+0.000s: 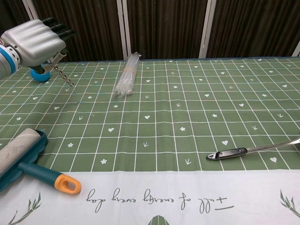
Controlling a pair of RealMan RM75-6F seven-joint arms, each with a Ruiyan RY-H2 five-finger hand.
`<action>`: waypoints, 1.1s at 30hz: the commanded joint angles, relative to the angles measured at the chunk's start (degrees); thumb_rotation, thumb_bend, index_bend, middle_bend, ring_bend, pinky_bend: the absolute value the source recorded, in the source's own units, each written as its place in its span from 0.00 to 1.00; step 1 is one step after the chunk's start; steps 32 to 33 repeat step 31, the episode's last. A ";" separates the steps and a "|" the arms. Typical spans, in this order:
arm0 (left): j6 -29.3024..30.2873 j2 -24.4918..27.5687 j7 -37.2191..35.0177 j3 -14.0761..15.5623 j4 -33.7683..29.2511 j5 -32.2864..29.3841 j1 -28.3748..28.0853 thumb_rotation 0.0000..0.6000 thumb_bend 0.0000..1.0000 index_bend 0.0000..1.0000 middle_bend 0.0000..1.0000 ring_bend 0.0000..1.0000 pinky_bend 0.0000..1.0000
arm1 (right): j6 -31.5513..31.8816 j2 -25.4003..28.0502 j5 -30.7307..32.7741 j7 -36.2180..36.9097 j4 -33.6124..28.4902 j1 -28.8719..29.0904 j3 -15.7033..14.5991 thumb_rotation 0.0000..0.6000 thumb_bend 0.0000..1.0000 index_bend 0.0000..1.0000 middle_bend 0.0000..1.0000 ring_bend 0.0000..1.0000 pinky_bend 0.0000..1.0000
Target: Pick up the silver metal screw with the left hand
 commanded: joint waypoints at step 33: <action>-4.52 -7.34 -2.66 -1.12 11.68 -0.10 1.41 1.00 0.45 0.62 0.00 0.00 0.00 | -0.38 -0.14 0.18 0.70 0.11 0.35 0.15 1.00 0.09 0.04 0.00 0.00 0.05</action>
